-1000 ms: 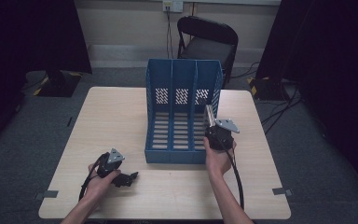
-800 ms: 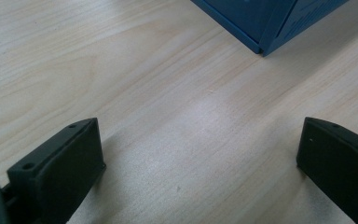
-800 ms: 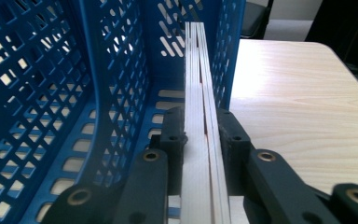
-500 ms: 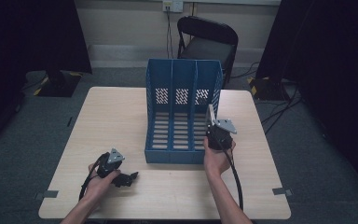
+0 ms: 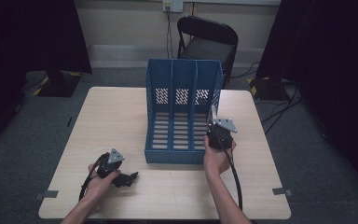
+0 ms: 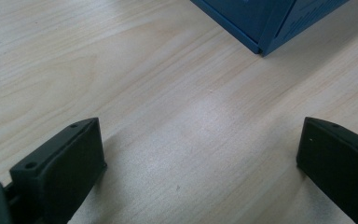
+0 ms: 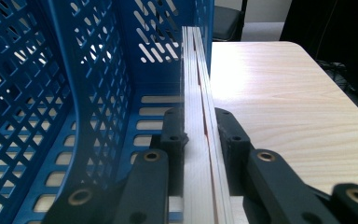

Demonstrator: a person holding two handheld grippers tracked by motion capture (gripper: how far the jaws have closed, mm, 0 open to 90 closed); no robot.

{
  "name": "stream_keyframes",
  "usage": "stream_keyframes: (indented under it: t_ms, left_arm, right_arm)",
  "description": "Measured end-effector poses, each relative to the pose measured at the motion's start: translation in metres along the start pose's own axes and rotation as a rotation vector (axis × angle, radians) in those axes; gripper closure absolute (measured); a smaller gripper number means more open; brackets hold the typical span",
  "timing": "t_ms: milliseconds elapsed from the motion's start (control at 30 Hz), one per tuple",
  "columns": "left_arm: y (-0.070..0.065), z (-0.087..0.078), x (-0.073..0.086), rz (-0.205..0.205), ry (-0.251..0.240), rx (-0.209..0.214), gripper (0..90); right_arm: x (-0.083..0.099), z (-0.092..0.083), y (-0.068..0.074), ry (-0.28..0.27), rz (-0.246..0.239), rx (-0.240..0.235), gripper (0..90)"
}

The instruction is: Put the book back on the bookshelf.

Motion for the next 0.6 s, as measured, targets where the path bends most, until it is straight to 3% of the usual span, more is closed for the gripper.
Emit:
stream_keyframes:
  t_ms: [200, 600]
  left_arm:
    - [-0.0001, 0.0000, 0.0000, 0.000, -0.001, 0.000, 0.1]
    - [-0.0007, -0.0002, 0.0002, -0.001, -0.002, 0.002, 0.2]
  right_arm:
    - [-0.0024, -0.0021, 0.0028, -0.018, -0.005, -0.034, 70.4]
    - [-0.0024, -0.0036, 0.0039, -0.016, -0.011, -0.053, 60.0]
Point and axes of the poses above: each handheld gripper's, and its own axes: z roughly forward along the jaws, x roughly out of its underside, y roughly to its left, the point moved 9 cm from there along z, roughly forward along the jaws, and after that the axes turned 9 degrees about -x, right-handed, at the moved point
